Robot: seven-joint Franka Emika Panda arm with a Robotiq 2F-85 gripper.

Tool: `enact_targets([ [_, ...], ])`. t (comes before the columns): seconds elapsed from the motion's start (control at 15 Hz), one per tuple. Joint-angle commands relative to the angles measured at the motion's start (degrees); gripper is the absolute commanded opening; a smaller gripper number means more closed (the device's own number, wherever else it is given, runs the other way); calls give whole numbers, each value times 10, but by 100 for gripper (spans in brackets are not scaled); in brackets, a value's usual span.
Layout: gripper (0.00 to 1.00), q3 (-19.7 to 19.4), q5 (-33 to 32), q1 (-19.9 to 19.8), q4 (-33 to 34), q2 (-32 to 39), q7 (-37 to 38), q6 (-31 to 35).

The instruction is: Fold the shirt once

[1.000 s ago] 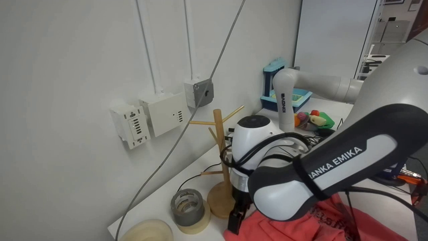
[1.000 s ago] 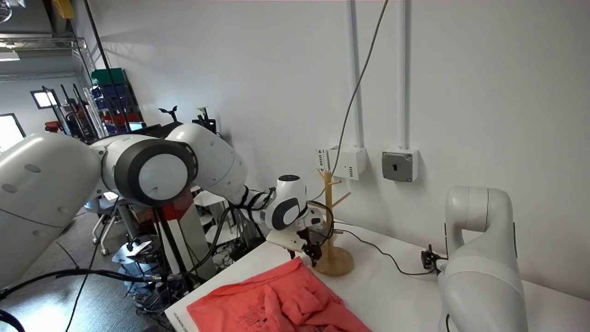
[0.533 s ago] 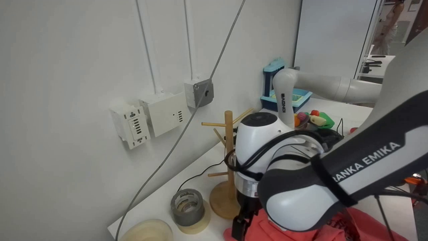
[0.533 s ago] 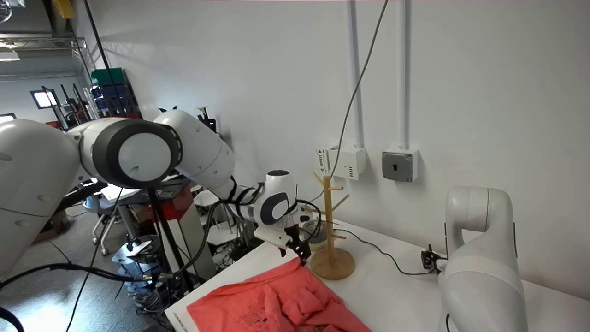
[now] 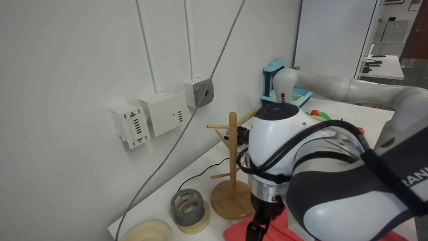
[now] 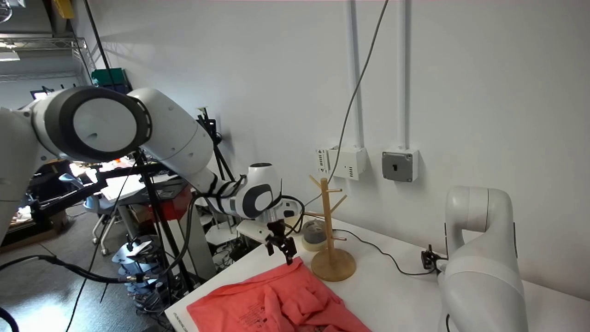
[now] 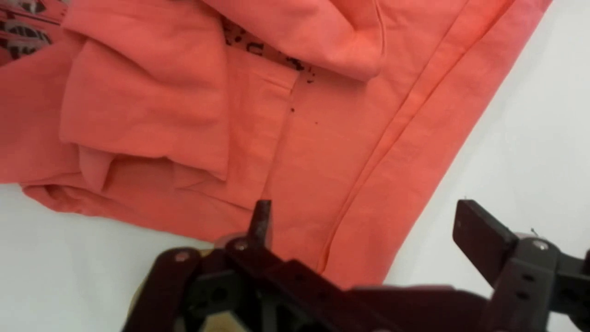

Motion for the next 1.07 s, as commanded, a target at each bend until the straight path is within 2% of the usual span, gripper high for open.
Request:
enact_targets([
  [0.0,100,-6,-14,4,-65,-54,28,7],
  [0.27,100,9,0,-2,-101,-62,35,14],
  [0.47,100,12,1,-3,-117,-40,39,44],
  [0.8,100,-16,-21,14,-88,30,37,166],
  [1.0,100,-55,-31,45,-50,76,41,235],
])
